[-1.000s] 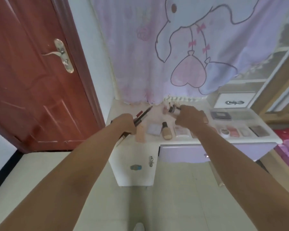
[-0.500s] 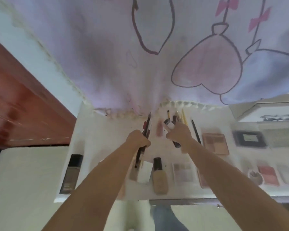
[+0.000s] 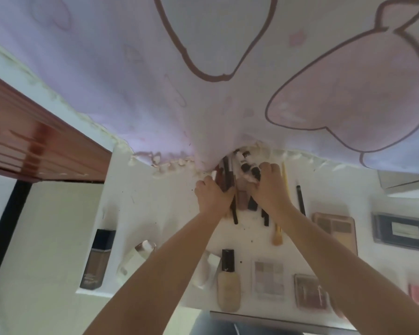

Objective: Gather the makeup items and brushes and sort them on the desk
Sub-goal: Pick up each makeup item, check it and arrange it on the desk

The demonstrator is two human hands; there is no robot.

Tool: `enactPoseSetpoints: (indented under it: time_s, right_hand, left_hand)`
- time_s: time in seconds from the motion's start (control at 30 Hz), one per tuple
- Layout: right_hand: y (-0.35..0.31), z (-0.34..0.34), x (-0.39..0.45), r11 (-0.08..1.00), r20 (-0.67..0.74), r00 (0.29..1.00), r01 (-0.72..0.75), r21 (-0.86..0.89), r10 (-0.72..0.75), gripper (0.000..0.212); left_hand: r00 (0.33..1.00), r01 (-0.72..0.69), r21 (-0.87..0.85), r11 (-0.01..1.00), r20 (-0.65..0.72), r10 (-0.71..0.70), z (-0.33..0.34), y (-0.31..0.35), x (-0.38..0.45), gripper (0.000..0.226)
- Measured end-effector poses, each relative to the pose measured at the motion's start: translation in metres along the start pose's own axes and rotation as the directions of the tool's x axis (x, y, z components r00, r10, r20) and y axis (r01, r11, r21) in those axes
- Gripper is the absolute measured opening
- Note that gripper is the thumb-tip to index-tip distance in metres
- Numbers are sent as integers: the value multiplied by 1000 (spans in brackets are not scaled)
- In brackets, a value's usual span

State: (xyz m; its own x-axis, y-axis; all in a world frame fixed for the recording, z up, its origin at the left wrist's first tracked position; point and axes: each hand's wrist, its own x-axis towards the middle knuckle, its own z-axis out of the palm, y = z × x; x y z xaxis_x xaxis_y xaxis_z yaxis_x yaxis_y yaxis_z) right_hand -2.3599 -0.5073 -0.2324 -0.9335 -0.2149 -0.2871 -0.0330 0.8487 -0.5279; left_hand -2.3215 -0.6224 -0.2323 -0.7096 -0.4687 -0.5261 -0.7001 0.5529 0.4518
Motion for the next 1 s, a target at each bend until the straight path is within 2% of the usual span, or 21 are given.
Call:
enactPoseSetpoints:
  time_s: [0.1, 0.17, 0.27, 0.43, 0.53, 0.6, 0.7, 0.8, 0.9, 1.0]
  right_hand:
    - [3, 2, -7, 988, -48, 987, 149, -48, -152, 30]
    - [4, 7, -9, 976, -4, 980, 197, -96, -198, 30]
    - [5, 15, -14, 971, 70, 975, 216, -99, -209, 39]
    - [1, 27, -25, 966, -13, 971, 235, -106, -238, 21]
    - [-14, 31, -31, 967, -63, 971, 222, -125, -231, 25]
    - [-31, 38, -37, 966, -82, 970, 217, -139, -230, 19]
    - [-62, 56, -46, 949, -23, 953, 299, -99, -303, 14]
    - [-101, 77, -58, 932, 68, 933, 356, -61, -352, 23]
    - [-140, 103, -70, 954, 141, 946, 298, -28, -291, 29]
    - [-173, 127, -82, 972, 154, 960, 234, 16, -234, 29]
  left_hand:
    - [999, 17, -65, 998, -29, -19, -2, 0, 0, 61]
    - [1000, 23, -153, 988, -16, -26, -4, 1, 1, 64]
    - [997, 59, -250, 966, 59, -46, -6, -1, 1, 60]
    - [997, 33, -236, 971, 80, -15, -22, -19, -5, 48]
    - [999, -32, -162, 986, 11, 35, -40, -38, -9, 46]
    - [997, -71, -102, 992, -44, 67, -54, -62, -15, 41]
    - [984, -106, 65, 992, -137, 114, -79, -113, -24, 44]
    - [968, -28, 283, 959, -231, 97, -111, -166, -30, 53]
    - [981, 121, 429, 895, -187, -43, -140, -209, -34, 71]
    - [993, 104, 559, 822, -8, -120, -153, -245, -34, 81]
